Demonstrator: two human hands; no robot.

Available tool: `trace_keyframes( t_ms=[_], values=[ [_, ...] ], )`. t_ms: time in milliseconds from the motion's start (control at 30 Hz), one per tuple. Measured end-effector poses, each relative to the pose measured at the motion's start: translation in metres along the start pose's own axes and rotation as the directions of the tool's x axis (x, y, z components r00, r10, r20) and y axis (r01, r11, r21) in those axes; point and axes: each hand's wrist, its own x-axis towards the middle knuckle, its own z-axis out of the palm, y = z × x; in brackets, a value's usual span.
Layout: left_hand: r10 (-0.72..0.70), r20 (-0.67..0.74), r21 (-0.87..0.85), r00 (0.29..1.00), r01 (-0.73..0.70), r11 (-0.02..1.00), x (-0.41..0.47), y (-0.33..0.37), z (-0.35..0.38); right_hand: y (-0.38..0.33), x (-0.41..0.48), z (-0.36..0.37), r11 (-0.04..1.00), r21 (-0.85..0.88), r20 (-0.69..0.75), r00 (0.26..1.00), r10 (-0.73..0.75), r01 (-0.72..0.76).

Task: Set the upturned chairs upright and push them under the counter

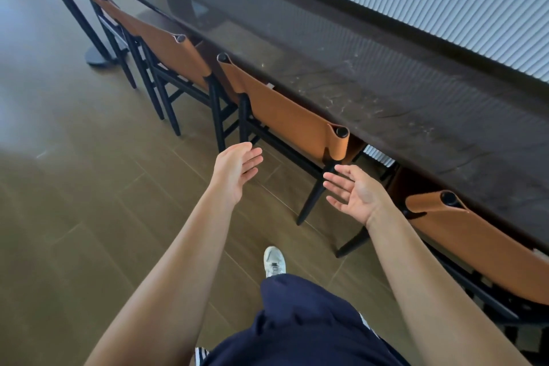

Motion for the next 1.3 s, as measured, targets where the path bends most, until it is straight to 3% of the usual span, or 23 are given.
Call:
trace_keyframes(
  t_ms=[200,467,700,967,1300],
  values=[
    [-0.029,0.005,0.04,1.0,0.029,0.999,0.059,0.046,0.012,-0.036,0.05,0.054,0.999,-0.02,0.026,0.999,0.04,-0.04],
    [-0.087,0.04,0.067,0.995,0.084,0.994,0.12,0.081,0.028,-0.07,0.088,0.099,0.989,0.08,0.012,0.992,0.126,-0.127],
    [-0.197,0.112,0.191,0.974,0.174,0.966,0.178,0.108,0.04,-0.083,0.12,0.128,0.95,0.277,-0.071,0.983,0.169,-0.143],
    [-0.325,0.233,0.446,0.916,0.196,0.873,0.243,0.139,0.049,-0.088,0.152,0.161,0.875,0.482,-0.221,0.96,0.171,-0.044],
    [-0.5,0.241,0.399,0.832,0.385,0.832,0.287,0.15,0.063,-0.09,0.175,0.155,0.734,0.677,-0.311,0.924,0.221,0.052]
  ],
)
